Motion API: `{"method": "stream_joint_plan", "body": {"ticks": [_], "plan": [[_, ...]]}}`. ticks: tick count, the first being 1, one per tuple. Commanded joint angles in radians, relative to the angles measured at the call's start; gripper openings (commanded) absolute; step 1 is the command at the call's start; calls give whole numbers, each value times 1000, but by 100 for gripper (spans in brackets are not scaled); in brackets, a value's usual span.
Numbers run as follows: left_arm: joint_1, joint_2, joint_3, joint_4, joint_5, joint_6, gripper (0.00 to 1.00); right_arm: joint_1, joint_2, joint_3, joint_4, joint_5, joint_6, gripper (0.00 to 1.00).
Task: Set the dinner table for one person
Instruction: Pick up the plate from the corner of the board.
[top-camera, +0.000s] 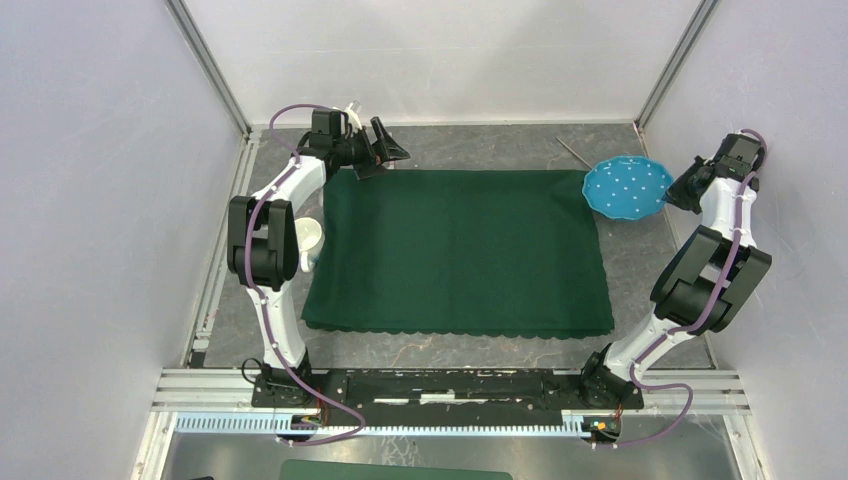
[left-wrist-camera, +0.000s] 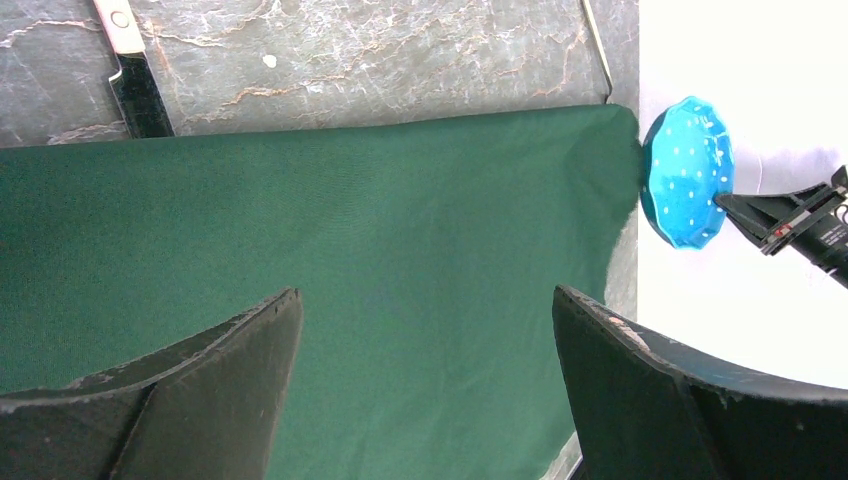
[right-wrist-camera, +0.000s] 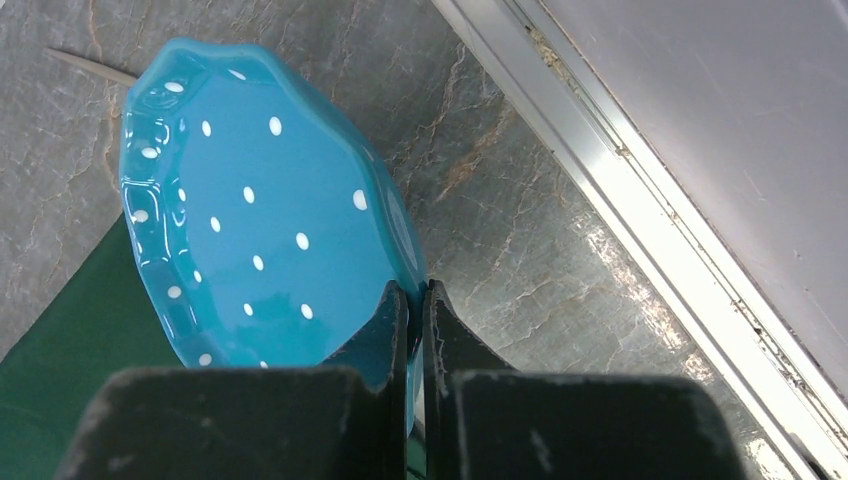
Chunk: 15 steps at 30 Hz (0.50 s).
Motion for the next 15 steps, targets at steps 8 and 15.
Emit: {"method": "stream_joint_plan", "body": {"ticks": [8, 15], "plan": [[-4, -42, 21, 34, -8, -27, 100, -16, -95, 120, 85, -110, 55, 0], [-4, -46, 19, 39, -9, -25, 100, -15, -113, 102, 105, -216, 101, 0]]}}
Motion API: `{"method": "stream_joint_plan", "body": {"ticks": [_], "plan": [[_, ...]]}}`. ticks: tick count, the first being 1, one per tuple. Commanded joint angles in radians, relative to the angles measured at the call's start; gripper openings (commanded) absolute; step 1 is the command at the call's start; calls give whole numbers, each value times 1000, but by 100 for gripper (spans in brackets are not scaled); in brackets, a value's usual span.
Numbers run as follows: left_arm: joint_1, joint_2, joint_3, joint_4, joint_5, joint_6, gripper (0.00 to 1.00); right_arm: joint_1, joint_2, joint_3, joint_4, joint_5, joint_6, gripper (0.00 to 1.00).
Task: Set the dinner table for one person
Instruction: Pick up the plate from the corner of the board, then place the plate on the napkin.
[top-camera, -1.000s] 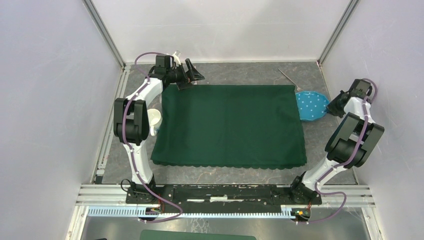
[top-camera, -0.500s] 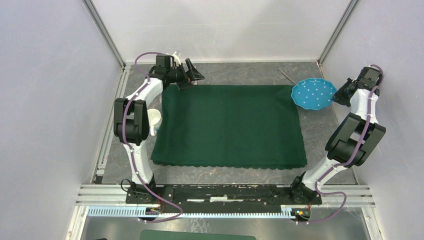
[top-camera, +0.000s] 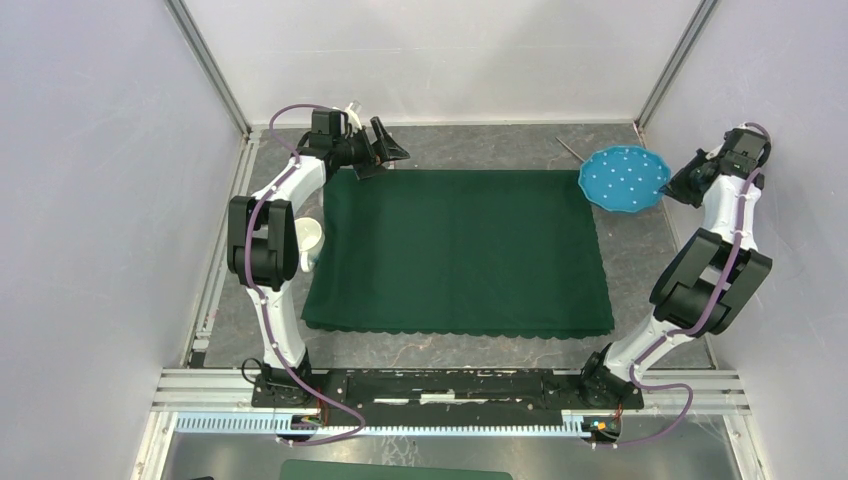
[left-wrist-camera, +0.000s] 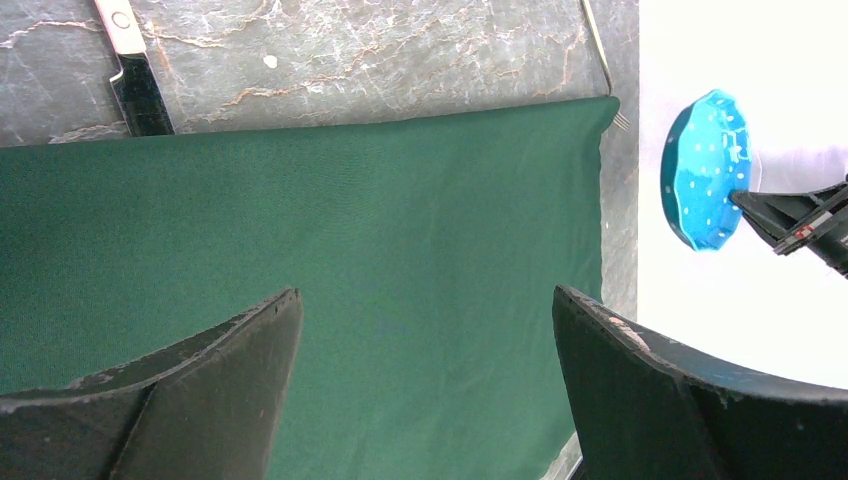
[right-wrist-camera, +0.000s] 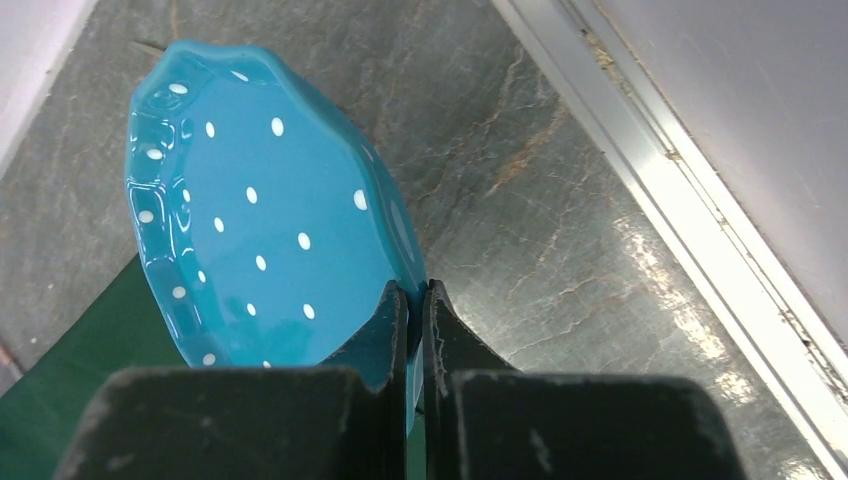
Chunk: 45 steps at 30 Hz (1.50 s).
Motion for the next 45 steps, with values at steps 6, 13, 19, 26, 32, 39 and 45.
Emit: {"method": "stream_joint_plan", "body": {"ticks": [6, 13, 19, 26, 32, 39, 45], "plan": [[-7, -46, 19, 49, -6, -30, 100, 33, -127, 11, 153, -201, 89, 0], [-14, -48, 25, 52, -3, -33, 100, 176, -126, -24, 171, -219, 109, 0], [-15, -78, -8, 53, -9, -26, 100, 331, -115, -45, 195, -220, 141, 0], [-15, -130, -70, 49, -20, -13, 100, 450, -122, -100, 178, -229, 126, 0], [-13, -149, -89, 34, -23, 3, 100, 548, -153, -196, 129, -224, 66, 0], [-13, -158, -105, 31, -10, 10, 100, 650, -155, -253, 104, -223, 23, 0], [-13, -181, -135, 19, -9, 29, 100, 723, -141, -266, 127, -208, 32, 0]]}}
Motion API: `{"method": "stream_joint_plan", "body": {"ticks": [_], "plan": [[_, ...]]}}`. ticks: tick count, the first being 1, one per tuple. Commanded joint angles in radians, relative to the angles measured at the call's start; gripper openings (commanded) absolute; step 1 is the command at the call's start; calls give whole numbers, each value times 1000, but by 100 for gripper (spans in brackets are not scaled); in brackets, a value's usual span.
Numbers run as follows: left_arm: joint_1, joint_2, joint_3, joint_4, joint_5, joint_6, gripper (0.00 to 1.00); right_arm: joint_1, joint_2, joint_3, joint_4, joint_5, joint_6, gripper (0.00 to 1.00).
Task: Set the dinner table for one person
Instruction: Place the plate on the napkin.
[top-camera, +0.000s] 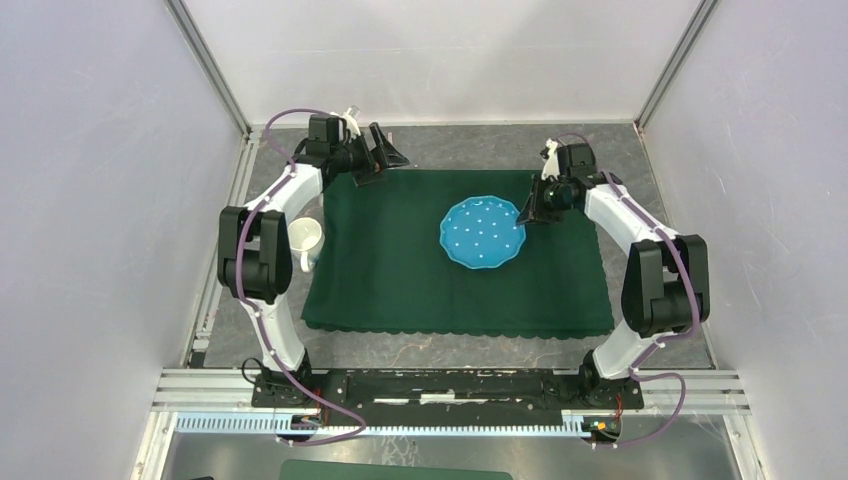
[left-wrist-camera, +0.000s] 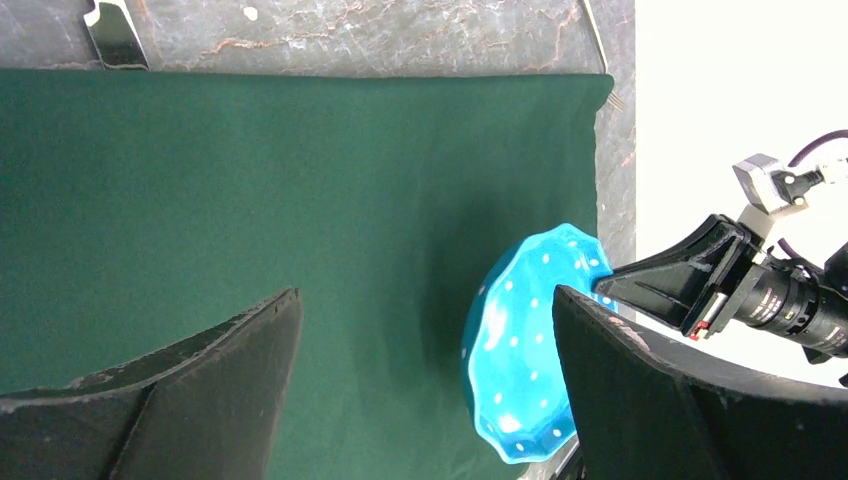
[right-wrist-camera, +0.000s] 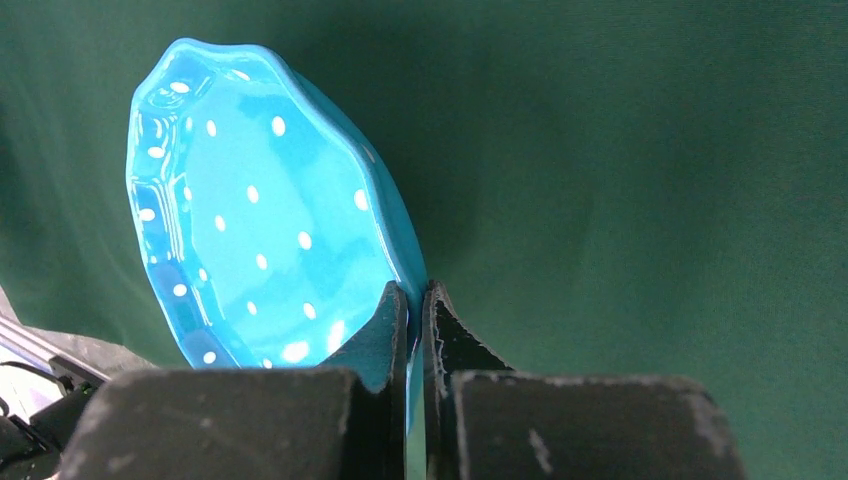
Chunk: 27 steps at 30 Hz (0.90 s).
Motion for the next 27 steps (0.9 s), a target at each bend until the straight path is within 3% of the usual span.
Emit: {"method": "stream_joint_plan", "body": {"ticks": [1, 15, 27], "plan": [[-1, -74, -25, 3, 6, 31, 100, 53, -49, 23, 93, -68, 35, 0], [22, -102, -46, -22, 3, 55, 100, 213, 111, 104, 181, -66, 58, 0], [41, -109, -61, -10, -1, 52, 100, 231, 199, 186, 248, -68, 79, 0]]}}
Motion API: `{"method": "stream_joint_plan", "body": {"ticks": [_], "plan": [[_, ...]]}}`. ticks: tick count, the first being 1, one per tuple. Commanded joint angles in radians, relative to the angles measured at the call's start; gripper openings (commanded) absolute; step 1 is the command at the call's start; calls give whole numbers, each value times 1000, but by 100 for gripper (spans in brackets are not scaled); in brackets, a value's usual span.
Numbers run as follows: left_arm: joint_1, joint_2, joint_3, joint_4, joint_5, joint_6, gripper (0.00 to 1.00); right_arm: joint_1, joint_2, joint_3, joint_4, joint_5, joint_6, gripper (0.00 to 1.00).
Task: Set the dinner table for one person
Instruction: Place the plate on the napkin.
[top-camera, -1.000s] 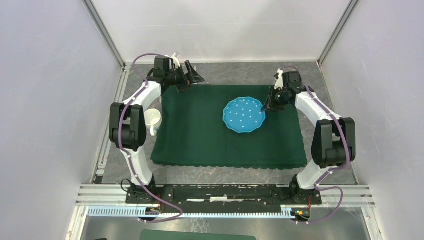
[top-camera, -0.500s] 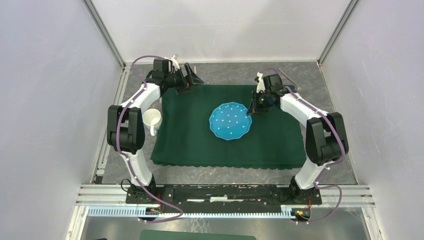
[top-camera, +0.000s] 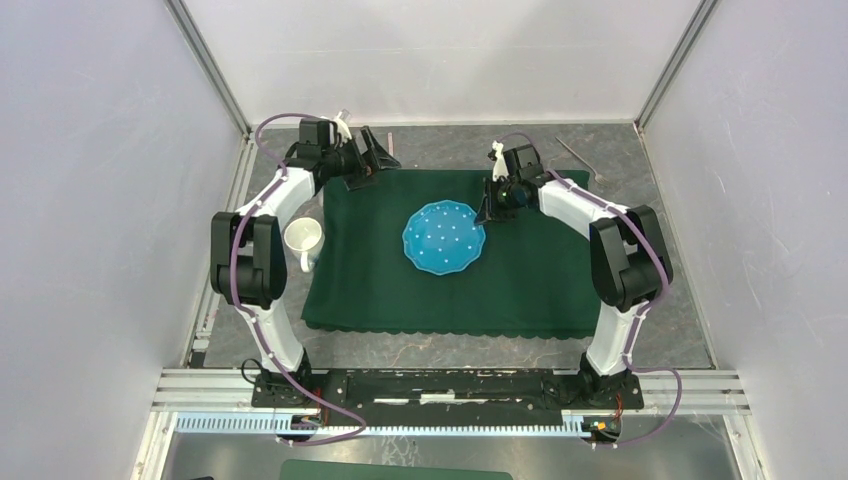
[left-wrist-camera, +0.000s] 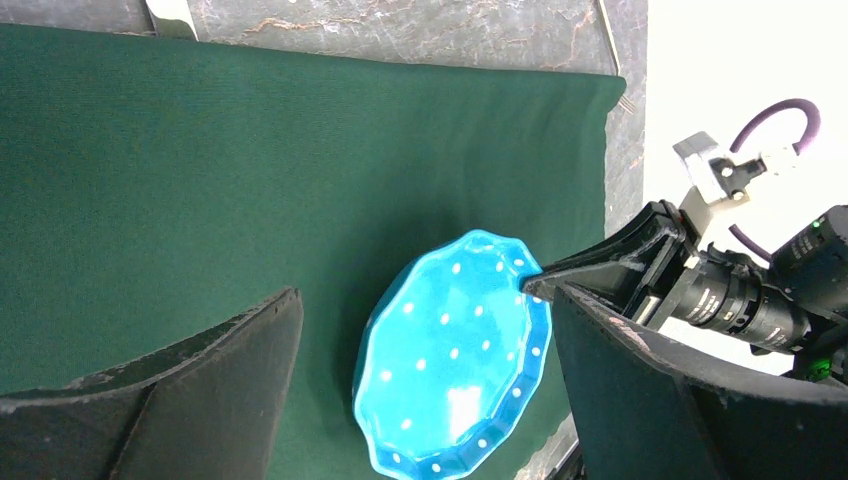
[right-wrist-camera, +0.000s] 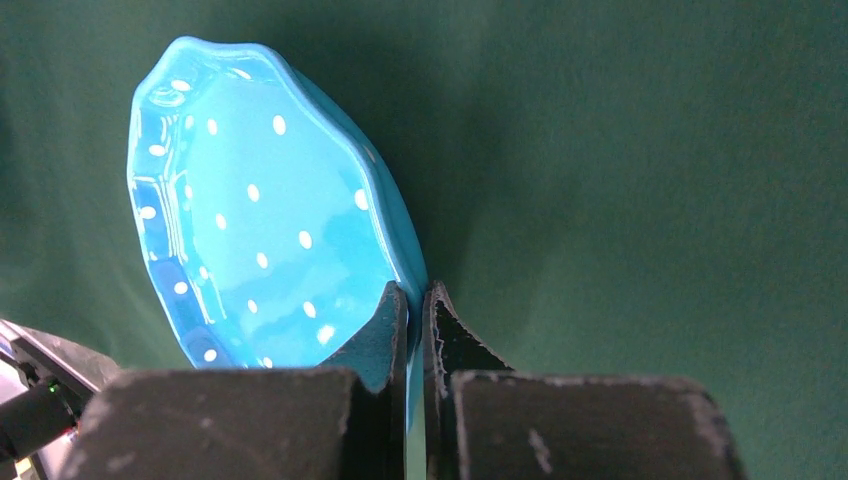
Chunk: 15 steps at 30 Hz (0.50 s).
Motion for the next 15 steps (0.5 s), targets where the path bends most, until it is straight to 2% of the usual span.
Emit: {"method": "stream_joint_plan", "body": {"ticks": [1, 15], "plan": [[10, -55, 0, 15, 1, 39, 100, 0, -1, 89, 115, -86, 57, 0], [20, -30, 21, 21, 8, 37, 100, 13, 22, 64, 112, -87, 45, 0]]}}
